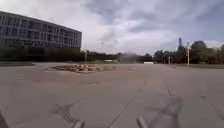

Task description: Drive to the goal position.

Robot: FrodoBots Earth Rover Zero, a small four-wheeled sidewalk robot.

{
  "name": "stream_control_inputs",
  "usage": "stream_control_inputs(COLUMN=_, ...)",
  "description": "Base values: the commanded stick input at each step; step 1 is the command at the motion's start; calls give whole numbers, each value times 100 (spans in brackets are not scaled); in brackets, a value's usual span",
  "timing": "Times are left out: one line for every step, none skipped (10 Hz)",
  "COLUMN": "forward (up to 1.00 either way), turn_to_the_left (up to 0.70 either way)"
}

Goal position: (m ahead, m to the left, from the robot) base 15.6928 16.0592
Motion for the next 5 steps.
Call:
stream_control_inputs(forward=0, turn_to_the_left=0)
stream_control_inputs(forward=0, turn_to_the_left=0)
stream_control_inputs(forward=0, turn_to_the_left=0)
stream_control_inputs(forward=0, turn_to_the_left=42)
stream_control_inputs(forward=0, turn_to_the_left=45)
